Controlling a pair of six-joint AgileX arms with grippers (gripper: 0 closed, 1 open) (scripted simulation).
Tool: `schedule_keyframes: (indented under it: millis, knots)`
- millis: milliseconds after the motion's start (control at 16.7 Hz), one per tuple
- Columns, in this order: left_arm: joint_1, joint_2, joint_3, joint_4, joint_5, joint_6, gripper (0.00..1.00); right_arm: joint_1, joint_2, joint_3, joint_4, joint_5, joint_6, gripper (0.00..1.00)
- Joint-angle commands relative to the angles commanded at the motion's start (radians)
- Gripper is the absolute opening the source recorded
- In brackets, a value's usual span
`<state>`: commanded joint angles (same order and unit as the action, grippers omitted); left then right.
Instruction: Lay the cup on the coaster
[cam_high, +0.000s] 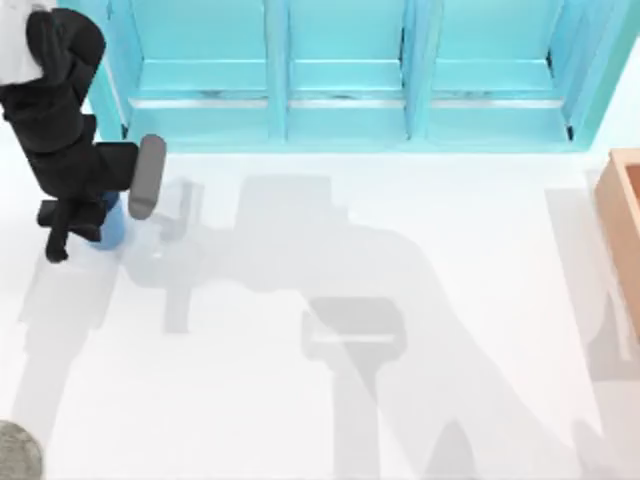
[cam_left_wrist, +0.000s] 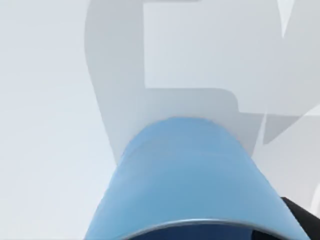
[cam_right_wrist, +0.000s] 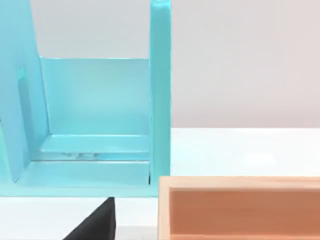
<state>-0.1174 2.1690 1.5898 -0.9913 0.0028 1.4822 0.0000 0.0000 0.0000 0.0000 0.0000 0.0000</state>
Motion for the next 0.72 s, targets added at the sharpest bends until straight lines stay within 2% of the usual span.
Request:
schedule_keyframes:
  millis: [420,720]
  knots:
    - [0.001,-0.023,-0.017,-0.006,-0.001,-0.032,0.0,0.0,0.0,0.0,0.0,0.0,0.0,1.0]
    - [0.015,-0.181,-0.139,-0.039,-0.003,-0.288,0.0,0.0,0.0,0.0,0.0,0.0,0.0,1.0]
